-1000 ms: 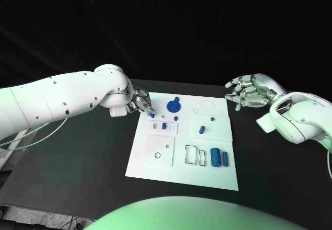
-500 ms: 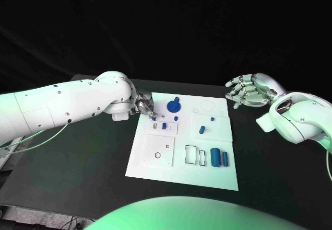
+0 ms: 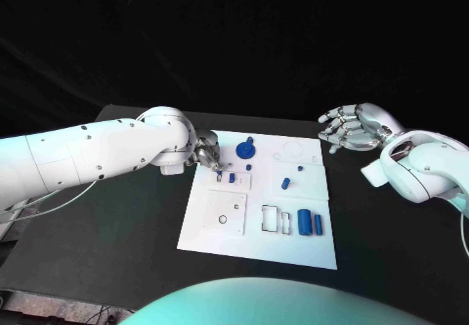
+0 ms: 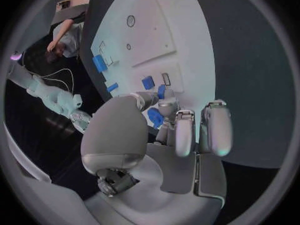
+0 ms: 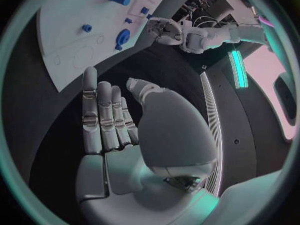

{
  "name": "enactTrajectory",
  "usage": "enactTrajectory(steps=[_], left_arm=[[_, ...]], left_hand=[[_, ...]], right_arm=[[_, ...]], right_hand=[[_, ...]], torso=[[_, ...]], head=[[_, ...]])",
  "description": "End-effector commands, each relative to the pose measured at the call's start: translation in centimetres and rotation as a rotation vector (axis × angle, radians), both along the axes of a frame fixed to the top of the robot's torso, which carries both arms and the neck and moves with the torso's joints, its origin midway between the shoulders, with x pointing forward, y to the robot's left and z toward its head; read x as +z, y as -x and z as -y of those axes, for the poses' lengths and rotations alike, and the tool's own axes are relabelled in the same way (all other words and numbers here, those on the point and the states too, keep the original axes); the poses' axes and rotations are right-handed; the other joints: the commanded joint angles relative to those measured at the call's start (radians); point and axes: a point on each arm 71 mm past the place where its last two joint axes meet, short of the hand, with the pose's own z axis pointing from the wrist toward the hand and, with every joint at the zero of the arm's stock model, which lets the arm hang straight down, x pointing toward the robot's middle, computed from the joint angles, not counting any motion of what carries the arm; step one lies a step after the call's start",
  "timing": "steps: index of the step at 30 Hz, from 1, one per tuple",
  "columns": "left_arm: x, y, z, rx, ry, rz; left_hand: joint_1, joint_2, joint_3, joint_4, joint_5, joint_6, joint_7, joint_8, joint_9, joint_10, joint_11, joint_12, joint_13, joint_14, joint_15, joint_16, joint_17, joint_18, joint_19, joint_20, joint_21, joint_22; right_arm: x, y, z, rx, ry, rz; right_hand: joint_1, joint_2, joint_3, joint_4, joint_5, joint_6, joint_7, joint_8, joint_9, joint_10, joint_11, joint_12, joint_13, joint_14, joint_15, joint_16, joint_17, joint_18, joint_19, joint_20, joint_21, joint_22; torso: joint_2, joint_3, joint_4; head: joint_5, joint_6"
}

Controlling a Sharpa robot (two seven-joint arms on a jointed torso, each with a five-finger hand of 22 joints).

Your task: Assemble the parts on the task board

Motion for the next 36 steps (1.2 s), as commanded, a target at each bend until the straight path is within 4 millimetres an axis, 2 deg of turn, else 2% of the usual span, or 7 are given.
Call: enactTrajectory(steps=[1, 11, 36], left_arm=[[0.0, 0.1, 0.3, -0.021, -0.003, 0.005], [-0.2, 0.3, 0.3, -0.025, -0.014, -0.007], [-1.0, 0.7, 0.1, -0.019, -0.031, -0.018]], left_hand=[[0.000, -0.006, 0.148, -0.143, 0.001, 0.004, -0.004, 0.004, 0.001, 0.008, -0.002, 0.005, 0.000, 0.095, -0.006, 0.004, 0.229, -0.015, 0.001, -0.004, 0.003, 0.001], [-0.003, -0.006, 0.157, -0.145, 0.003, 0.007, -0.005, 0.007, 0.001, 0.010, -0.002, 0.005, 0.001, 0.096, -0.006, 0.005, 0.230, -0.015, 0.001, -0.005, 0.004, 0.003], [-0.030, -0.027, 0.214, -0.159, 0.006, 0.015, -0.009, 0.026, 0.008, 0.020, -0.007, 0.011, 0.008, 0.097, -0.010, 0.007, 0.234, -0.017, 0.006, -0.008, 0.010, 0.013]], right_arm=[[0.0, 0.1, -0.2, 0.013, -0.005, 0.004], [0.0, 0.1, -0.1, 0.013, -0.004, 0.002], [-0.2, 0.2, -0.1, 0.021, -0.004, -0.009]], right_hand=[[-0.005, 0.007, 0.001, -0.005, 0.002, -0.002, 0.058, 0.007, -0.001, 0.006, 0.002, -0.005, -0.001, 0.000, 0.000, -0.003, -0.001, 0.008, -0.001, 0.002, -0.003, -0.001], [-0.006, 0.008, 0.001, -0.007, 0.002, -0.001, 0.058, 0.008, -0.001, 0.008, 0.001, -0.005, -0.003, 0.002, -0.001, -0.003, -0.002, 0.009, 0.001, 0.002, -0.003, -0.001], [-0.010, 0.009, -0.002, -0.006, 0.003, 0.000, 0.057, 0.010, -0.002, 0.011, 0.001, -0.006, -0.009, 0.005, -0.001, -0.004, -0.003, 0.009, 0.003, 0.002, -0.003, -0.001]], torso=[[-0.001, -0.0001, -0.0002], [0.000, -0.0001, 0.0010], [-0.002, 0.0006, -0.0001]], head=[[0.001, 0.000], [0.003, 0.000], [0.005, 0.000]])
